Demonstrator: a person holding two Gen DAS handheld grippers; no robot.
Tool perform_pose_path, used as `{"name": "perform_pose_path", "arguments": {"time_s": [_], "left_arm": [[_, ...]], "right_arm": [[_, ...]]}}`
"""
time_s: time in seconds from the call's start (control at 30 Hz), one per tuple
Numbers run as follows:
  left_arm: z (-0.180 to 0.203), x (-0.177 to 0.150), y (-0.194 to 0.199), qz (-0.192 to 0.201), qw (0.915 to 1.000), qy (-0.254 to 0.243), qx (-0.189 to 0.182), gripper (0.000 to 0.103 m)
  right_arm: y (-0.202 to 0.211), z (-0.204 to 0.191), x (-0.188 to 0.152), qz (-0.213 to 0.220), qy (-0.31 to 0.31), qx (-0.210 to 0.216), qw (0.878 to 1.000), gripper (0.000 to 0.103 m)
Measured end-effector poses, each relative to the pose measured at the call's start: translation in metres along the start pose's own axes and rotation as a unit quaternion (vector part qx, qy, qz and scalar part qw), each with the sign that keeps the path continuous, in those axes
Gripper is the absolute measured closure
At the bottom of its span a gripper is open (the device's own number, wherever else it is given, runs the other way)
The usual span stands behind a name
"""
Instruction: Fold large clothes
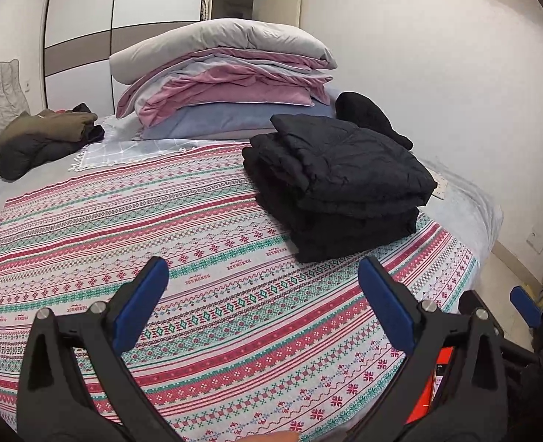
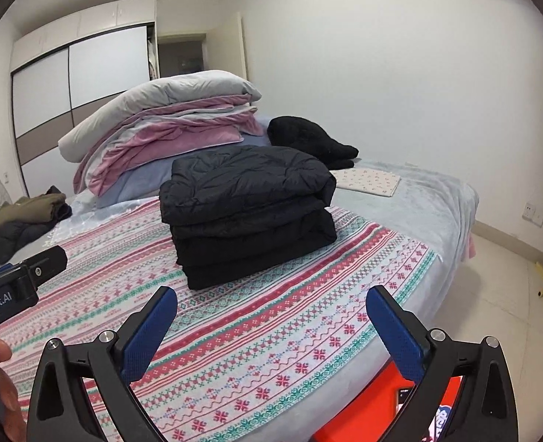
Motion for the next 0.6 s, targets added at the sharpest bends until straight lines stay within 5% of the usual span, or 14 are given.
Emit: {"name": "perform_pose_path", "arguments": {"time_s": [0.6], "left_arm": [[0.0,-0.009,-0.021,-0.045,0.9989,-0.007,0.009,0.001]], "right_arm": [[-0.014,-0.004,0.0,0.006,0.001,-0.007,1.0,0.0]]}}
Point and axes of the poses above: each gripper's, at about its wrist camera, not at the fingertips, and y roughly against the way its jaws point, z to its right, x to its top, the point moved 2 cm from there along -y, roughly the way its jaws point, and after that the axes turned 11 degrees about y, right-handed, at the moved point
